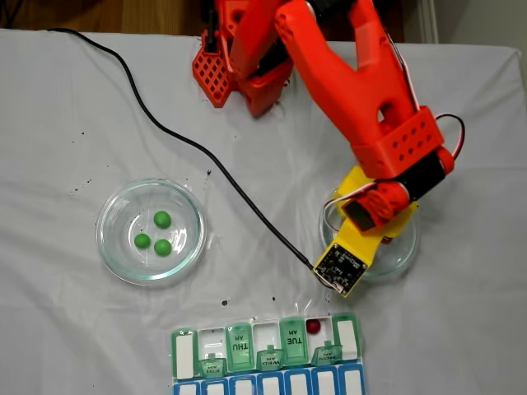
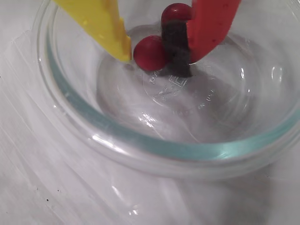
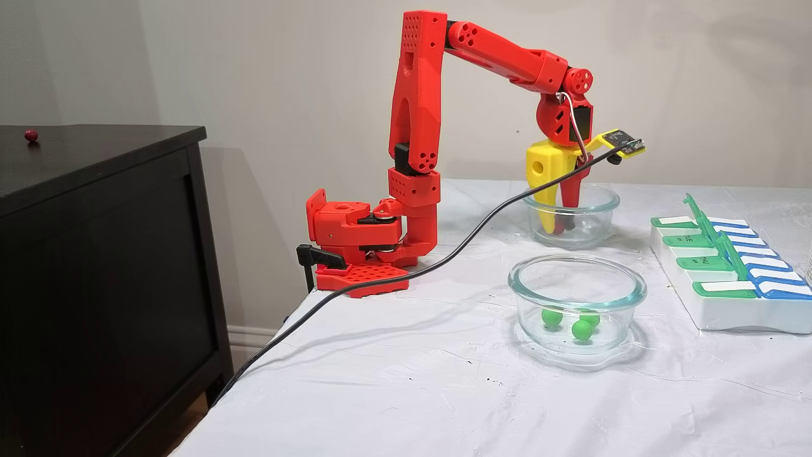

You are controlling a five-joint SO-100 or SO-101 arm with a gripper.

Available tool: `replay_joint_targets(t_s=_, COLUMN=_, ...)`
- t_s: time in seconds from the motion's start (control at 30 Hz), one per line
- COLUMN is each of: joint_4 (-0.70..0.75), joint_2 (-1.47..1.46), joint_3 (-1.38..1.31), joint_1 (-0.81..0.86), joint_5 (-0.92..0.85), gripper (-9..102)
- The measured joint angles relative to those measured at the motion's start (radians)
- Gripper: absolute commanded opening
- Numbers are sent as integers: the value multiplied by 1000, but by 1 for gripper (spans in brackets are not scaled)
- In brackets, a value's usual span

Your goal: Sort medicines into box.

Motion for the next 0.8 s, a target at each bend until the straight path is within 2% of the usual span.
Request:
replay_joint_targets(t_s=0.27, joint_4=23, joint_2=43, joint_3=2, joint_1=-3, joint_5=-6, gripper=0)
replay_joint_targets(t_s=0.53, joint_4=84, joint_2=272, joint_3=-100, joint_1=23, joint_5=109, gripper=0)
replay_joint_targets(t_s=0.8, joint_4=40, joint_2=376, joint_3=-166, joint_1=227, joint_5=160, gripper=0)
